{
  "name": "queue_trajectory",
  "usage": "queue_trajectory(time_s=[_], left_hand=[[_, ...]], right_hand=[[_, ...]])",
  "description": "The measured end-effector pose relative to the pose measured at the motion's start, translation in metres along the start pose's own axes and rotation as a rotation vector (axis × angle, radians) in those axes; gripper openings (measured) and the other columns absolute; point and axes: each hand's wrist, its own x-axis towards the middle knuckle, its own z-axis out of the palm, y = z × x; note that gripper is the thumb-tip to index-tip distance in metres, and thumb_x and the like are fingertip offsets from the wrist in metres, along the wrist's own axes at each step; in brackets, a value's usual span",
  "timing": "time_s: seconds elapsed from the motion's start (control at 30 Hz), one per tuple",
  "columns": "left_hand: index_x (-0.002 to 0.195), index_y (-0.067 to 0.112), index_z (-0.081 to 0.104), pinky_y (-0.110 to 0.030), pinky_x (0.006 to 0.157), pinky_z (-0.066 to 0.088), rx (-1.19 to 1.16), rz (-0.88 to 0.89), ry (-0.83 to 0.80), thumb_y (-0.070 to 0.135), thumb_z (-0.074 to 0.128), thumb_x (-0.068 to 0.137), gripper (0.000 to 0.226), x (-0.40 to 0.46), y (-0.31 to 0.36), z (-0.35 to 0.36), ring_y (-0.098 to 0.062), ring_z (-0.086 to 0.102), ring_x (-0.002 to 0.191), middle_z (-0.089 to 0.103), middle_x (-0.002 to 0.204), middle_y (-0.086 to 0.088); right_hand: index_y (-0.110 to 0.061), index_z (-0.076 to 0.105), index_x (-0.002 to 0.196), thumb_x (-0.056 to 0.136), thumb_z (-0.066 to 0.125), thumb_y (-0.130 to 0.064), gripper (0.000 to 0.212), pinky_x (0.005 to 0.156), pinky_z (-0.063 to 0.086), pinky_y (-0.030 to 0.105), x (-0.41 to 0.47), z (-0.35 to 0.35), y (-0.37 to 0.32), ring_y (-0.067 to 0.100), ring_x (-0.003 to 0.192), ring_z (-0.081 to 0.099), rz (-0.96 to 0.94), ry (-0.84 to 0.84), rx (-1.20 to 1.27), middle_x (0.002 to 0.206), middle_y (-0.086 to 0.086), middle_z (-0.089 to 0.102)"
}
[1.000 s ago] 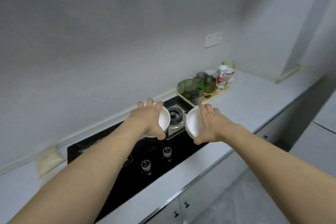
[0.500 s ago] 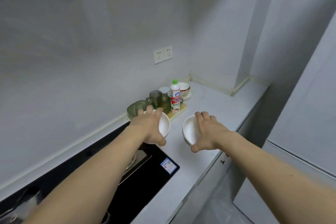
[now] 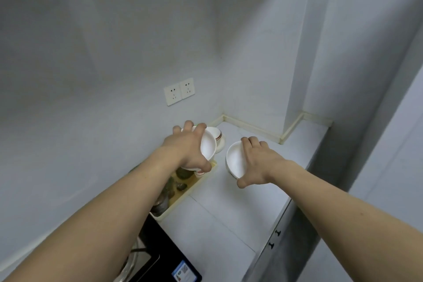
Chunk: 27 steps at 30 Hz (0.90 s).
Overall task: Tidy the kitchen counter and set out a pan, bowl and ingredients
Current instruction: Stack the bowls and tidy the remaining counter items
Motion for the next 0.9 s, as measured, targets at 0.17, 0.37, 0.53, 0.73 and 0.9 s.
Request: queue_trajectory(time_s=[0.17,0.37,0.53,0.73,0.9], left_hand=[[0.147,0.033,0.014,-0.043,0.088,0.049,0.005,-0.014,0.003,0.054,0.079,0.052,0.117,0.047,0.014,-0.022,-0.031,0.032,0.125,0.027,0.139,0.0],[0.147,0.033,0.015,-0.043,0.086,0.048,-0.045,-0.068,0.011,0.053,0.079,0.055,0.114,0.113,0.031,-0.03,-0.032,0.03,0.128,0.027,0.141,-0.001],[0.148,0.031,0.014,-0.043,0.086,0.045,-0.035,-0.102,0.011,0.052,0.078,0.059,0.112,0.171,0.044,-0.032,-0.034,0.029,0.13,0.027,0.143,-0.003],[0.148,0.031,0.015,-0.043,0.09,0.045,-0.03,-0.145,0.002,0.05,0.078,0.058,0.112,0.23,0.046,-0.026,-0.034,0.029,0.129,0.026,0.142,-0.002],[0.148,0.029,0.017,-0.042,0.089,0.043,-0.033,-0.173,-0.031,0.049,0.078,0.058,0.11,0.264,0.035,-0.018,-0.034,0.03,0.129,0.027,0.142,-0.003]], right_hand=[[-0.014,0.009,0.148,0.059,0.076,-0.053,0.118,0.088,0.045,0.036,0.045,-0.012,0.027,0.027,0.124,0.031,-0.016,-0.012,-0.001,0.138,0.002,0.026],[-0.013,0.013,0.146,0.059,0.077,-0.052,0.115,0.088,0.046,0.037,0.107,-0.023,0.066,0.028,0.123,0.032,-0.047,-0.034,-0.019,0.137,0.004,0.027],[-0.011,0.017,0.144,0.058,0.078,-0.05,0.112,0.088,0.047,0.039,0.165,-0.032,0.102,0.028,0.121,0.034,-0.073,-0.02,-0.003,0.136,0.004,0.029],[-0.01,0.016,0.145,0.059,0.078,-0.05,0.114,0.089,0.045,0.037,0.223,-0.019,0.133,0.028,0.121,0.035,-0.102,-0.007,0.037,0.138,0.005,0.029],[-0.008,0.014,0.146,0.059,0.077,-0.05,0.116,0.088,0.044,0.036,0.267,-0.002,0.137,0.028,0.121,0.035,-0.115,-0.036,0.057,0.139,0.006,0.028]])
